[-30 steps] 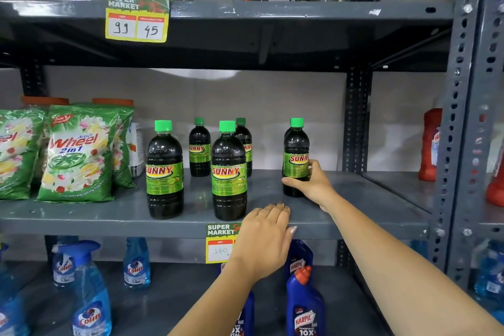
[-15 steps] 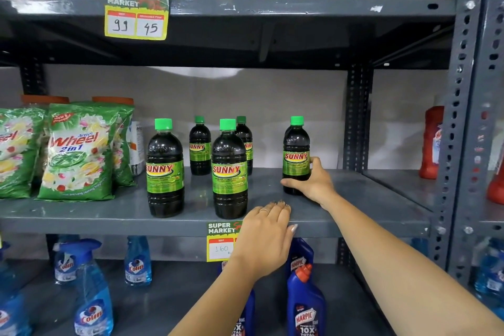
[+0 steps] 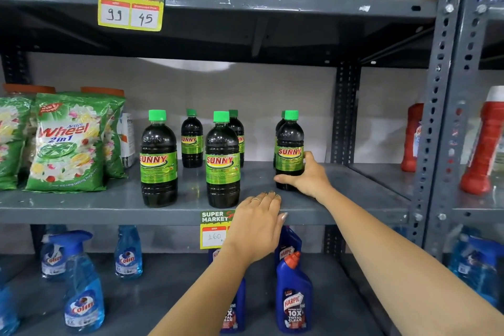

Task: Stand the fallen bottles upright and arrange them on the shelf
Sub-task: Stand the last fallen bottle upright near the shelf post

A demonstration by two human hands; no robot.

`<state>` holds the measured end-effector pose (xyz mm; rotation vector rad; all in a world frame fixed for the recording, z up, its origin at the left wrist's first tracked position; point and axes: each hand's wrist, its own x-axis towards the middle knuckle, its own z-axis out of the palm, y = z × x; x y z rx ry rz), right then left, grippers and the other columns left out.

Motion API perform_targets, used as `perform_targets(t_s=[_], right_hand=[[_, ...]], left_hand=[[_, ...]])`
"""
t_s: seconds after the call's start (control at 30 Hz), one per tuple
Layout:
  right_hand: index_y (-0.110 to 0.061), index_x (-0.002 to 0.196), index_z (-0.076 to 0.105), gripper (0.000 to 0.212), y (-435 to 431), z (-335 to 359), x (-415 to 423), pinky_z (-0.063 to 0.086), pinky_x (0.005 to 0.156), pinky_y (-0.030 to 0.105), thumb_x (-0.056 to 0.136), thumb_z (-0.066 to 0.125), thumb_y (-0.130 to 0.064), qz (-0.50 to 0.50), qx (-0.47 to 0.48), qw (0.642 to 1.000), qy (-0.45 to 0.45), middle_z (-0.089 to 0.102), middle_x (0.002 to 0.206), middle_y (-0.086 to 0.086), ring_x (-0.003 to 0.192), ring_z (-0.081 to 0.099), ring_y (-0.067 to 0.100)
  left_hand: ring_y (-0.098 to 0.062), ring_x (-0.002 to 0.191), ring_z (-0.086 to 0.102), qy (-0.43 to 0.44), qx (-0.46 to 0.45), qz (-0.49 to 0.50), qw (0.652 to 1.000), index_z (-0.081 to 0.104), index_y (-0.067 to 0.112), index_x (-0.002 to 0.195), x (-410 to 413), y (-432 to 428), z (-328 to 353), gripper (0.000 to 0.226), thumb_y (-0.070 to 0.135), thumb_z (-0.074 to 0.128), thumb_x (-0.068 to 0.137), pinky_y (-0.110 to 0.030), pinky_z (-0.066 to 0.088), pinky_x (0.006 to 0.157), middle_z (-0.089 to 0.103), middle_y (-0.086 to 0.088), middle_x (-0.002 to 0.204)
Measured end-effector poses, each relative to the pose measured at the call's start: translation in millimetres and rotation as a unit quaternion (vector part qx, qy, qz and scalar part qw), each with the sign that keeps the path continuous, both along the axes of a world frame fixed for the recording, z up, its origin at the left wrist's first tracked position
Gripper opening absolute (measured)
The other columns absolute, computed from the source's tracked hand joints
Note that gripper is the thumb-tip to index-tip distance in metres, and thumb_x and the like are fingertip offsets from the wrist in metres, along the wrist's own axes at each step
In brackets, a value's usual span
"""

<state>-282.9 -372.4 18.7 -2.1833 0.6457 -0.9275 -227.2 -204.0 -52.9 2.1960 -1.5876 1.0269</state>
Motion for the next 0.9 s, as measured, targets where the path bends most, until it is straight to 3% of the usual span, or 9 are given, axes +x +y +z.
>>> perform_targets(t_s=[0.17, 0.37, 0.73, 0.83, 0.9], right_hand=[[-0.019, 0.132, 0.041, 0.09, 12, -1, -24, 0.042, 0.088, 0.027, 0.06, 0.089, -0.046, 0.015, -0.028, 0.999, 0.001, 0.059, 0.129, 0.001, 0.116, 0.054, 0.017], [-0.022, 0.129, 0.044, 0.088, 27, -6, -46, 0.041, 0.084, 0.022, 0.058, 0.09, -0.046, 0.037, -0.022, 0.999, -0.022, 0.059, 0.119, -0.008, 0.104, 0.054, 0.009], [-0.025, 0.133, 0.039, 0.089, 43, -11, -63, 0.041, 0.083, 0.021, 0.062, 0.089, -0.044, 0.052, 0.002, 0.998, -0.042, 0.054, 0.115, -0.012, 0.105, 0.054, 0.009], [-0.025, 0.139, 0.034, 0.094, 44, -13, -63, 0.04, 0.083, 0.021, 0.064, 0.088, -0.044, 0.055, 0.017, 0.997, -0.042, 0.052, 0.116, -0.012, 0.104, 0.052, 0.008], [-0.027, 0.144, 0.028, 0.101, 43, -14, -64, 0.04, 0.087, 0.023, 0.064, 0.088, -0.044, 0.067, 0.022, 0.997, -0.04, 0.05, 0.119, -0.013, 0.107, 0.051, 0.008]], left_hand=[[-0.025, 0.128, 0.05, 0.019, 0.01, 0.002, 1.0, 0.047, 0.007, 0.137, -3, 0, 4, 0.053, 0.038, 0.03, 0.097, -0.037, 0.038, 0.106, 0.053, -0.011, 0.14], [-0.024, 0.133, 0.044, 0.026, 0.014, 0.013, 0.999, 0.04, 0.008, 0.142, -5, 1, 5, 0.055, 0.038, 0.028, 0.098, -0.036, 0.033, 0.109, 0.048, -0.01, 0.144], [-0.026, 0.122, 0.055, 0.029, -0.005, 0.006, 1.0, 0.052, 0.007, 0.132, -7, 1, 5, 0.051, 0.037, 0.033, 0.095, -0.036, 0.041, 0.1, 0.059, -0.01, 0.133], [-0.025, 0.114, 0.06, 0.033, -0.017, -0.012, 0.999, 0.056, 0.008, 0.128, -6, 3, 8, 0.049, 0.037, 0.037, 0.092, -0.036, 0.045, 0.094, 0.064, -0.009, 0.126], [-0.023, 0.116, 0.057, 0.042, -0.023, -0.02, 0.999, 0.053, 0.011, 0.13, -5, 4, 12, 0.05, 0.038, 0.041, 0.09, -0.037, 0.042, 0.098, 0.063, -0.006, 0.127]])
